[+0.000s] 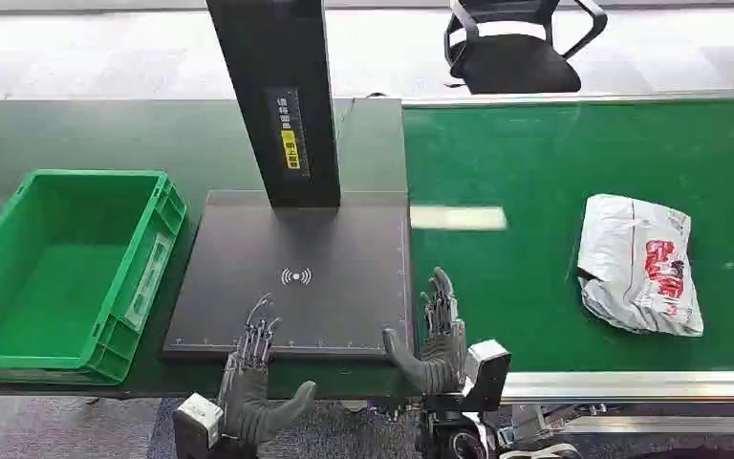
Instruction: Moved the parcel from conveyor to table for the left to box.
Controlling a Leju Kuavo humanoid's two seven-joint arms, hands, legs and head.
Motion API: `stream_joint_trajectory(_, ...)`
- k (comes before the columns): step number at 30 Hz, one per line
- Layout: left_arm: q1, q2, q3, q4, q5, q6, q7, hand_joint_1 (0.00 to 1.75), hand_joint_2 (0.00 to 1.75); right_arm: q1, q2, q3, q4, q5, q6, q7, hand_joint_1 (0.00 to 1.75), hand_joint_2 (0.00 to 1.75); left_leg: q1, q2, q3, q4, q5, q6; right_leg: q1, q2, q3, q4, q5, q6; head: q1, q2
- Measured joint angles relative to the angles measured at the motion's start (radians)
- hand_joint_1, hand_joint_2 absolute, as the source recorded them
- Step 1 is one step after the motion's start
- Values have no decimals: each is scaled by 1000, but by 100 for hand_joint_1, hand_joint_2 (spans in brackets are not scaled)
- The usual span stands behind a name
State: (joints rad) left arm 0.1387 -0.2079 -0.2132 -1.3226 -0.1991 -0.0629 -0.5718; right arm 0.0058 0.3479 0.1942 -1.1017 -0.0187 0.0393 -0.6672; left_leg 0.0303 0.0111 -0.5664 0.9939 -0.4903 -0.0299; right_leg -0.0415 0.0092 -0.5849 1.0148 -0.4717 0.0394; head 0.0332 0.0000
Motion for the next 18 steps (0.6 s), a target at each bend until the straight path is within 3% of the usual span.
stream_joint_trajectory(4, 0, 0, 2, 1, 0, -2, 0, 0, 175, 7, -2, 0, -28, 142, -156, 4, 0, 175, 0, 0, 0, 0, 0, 0, 0, 0, 0, 0, 0, 0, 0, 0)
stream_joint_trajectory(7, 1, -1, 6, 1, 2, -10, 0, 0, 175, -1, -23, 2, -79, 461, -327, 156, 0, 175, 0, 1, 0, 0, 0, 0, 0, 0, 0, 0, 0, 0, 0, 0)
stream_joint_trajectory(9, 1, -2, 11, 1, 4, -12, -1, 0, 175, -17, -42, -1, -93, 627, -372, 248, 0, 175, 0, 0, 0, 0, 0, 0, 0, 0, 0, 0, 0, 0, 0, 0)
stream_joint_trajectory(18, 2, -4, 15, 1, 5, -15, -2, 0, 175, -35, -74, -5, -114, 669, -375, 259, 0, 175, 0, 0, 1, 0, 0, 0, 0, 0, 1, 0, 0, 0, 0, 0)
